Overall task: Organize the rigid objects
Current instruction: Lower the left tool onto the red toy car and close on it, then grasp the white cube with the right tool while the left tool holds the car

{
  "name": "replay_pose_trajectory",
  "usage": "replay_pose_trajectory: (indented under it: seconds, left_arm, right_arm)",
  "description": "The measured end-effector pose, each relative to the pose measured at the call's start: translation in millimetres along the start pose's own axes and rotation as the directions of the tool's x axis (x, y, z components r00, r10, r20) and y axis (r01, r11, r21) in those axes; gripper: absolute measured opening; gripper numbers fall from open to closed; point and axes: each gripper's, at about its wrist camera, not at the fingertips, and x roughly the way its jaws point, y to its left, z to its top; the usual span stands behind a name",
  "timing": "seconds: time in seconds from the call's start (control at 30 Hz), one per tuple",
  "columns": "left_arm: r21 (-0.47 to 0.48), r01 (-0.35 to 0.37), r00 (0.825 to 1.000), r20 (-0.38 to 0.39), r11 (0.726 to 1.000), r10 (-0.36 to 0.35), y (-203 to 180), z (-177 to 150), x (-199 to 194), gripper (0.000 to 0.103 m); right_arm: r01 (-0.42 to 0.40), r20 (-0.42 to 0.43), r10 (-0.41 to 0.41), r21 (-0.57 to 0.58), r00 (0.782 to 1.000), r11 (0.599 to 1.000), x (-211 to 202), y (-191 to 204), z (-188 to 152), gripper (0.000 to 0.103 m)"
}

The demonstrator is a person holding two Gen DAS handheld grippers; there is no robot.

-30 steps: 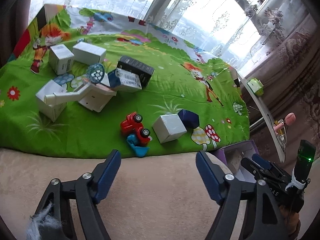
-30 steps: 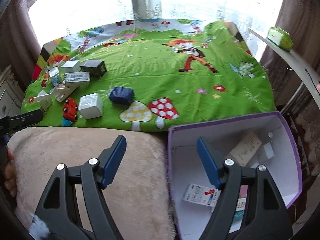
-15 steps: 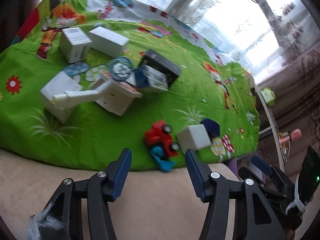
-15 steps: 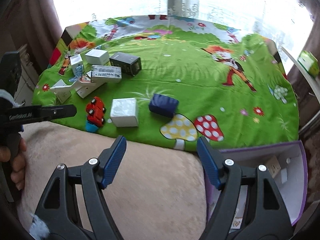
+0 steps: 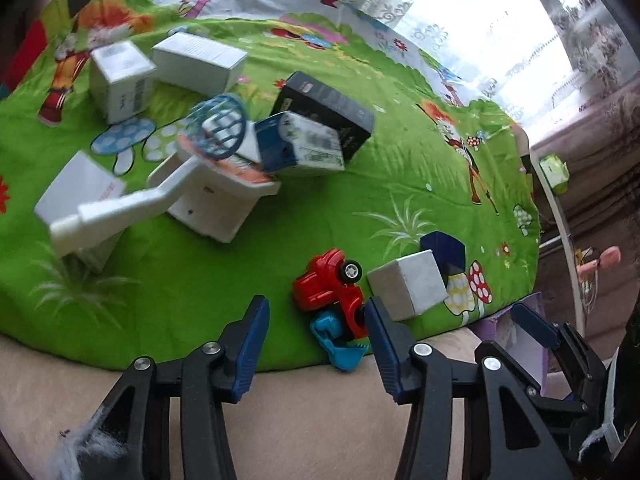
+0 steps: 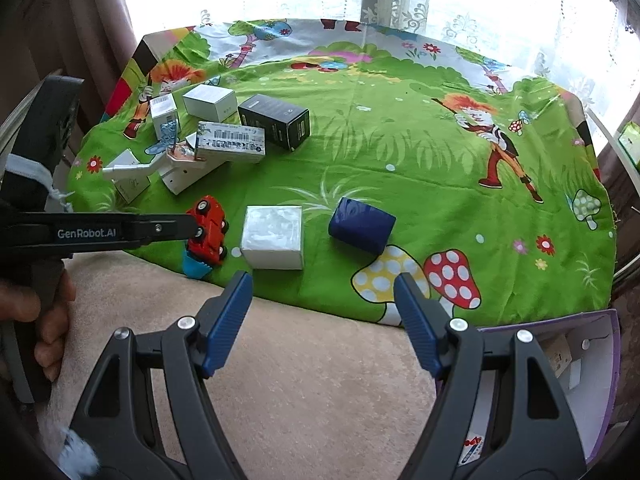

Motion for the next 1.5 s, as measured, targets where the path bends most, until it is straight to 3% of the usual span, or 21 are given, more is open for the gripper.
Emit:
replay_pose_trajectory:
  seconds: [0.2, 0.6, 0.73, 0.93, 1.27, 1.5]
  left_arm:
    - [0.045, -0.017, 1.0, -0.008, 0.999, 0.018, -16.6, 10.7, 10.6, 0.051]
    - [0.039, -0.001, 0.997, -0.08, 0.999, 0.005, -31.9, 17.7, 38.2, 0.051]
    - [0.051, -0.012, 0.997, -0.079, 0.999, 0.016, -33.9, 16.3, 41.4, 0.036]
    - [0.061, -0.04, 0.998, -0.041, 0.997, 0.042, -35.4, 14.7, 36.3, 0.036]
    - [0.038, -0.077, 0.993, 0.089, 0.996, 0.074, -19.1, 2.5, -2.0, 0.035]
    - [0.017, -0.064, 0.991, 0.118, 0.998, 0.062, -7.9, -0.8, -11.4, 0.035]
  right_arm:
    - [-0.009, -0.006, 0.009, 0.014, 1.0, 1.0, 1.8, -2.4, -0.8, 0.076]
    - [-0.019, -0.025, 0.02, 0.03, 0.999, 0.999, 8.8, -5.6, -3.5, 0.076]
    - [-0.021, -0.034, 0.022, 0.032, 0.999, 0.999, 12.0, -5.5, -4.5, 0.076]
    - [-0.023, -0.045, 0.024, 0.032, 0.999, 0.999, 15.3, -5.5, -3.8, 0.076]
    - [-0.024, -0.056, 0.023, -0.005, 0.998, 1.0, 30.2, 9.7, 12.6, 0.076]
    - [-0.02, -0.085, 0.018, -0.029, 0.996, 0.999, 51.0, 21.8, 24.8, 0.076]
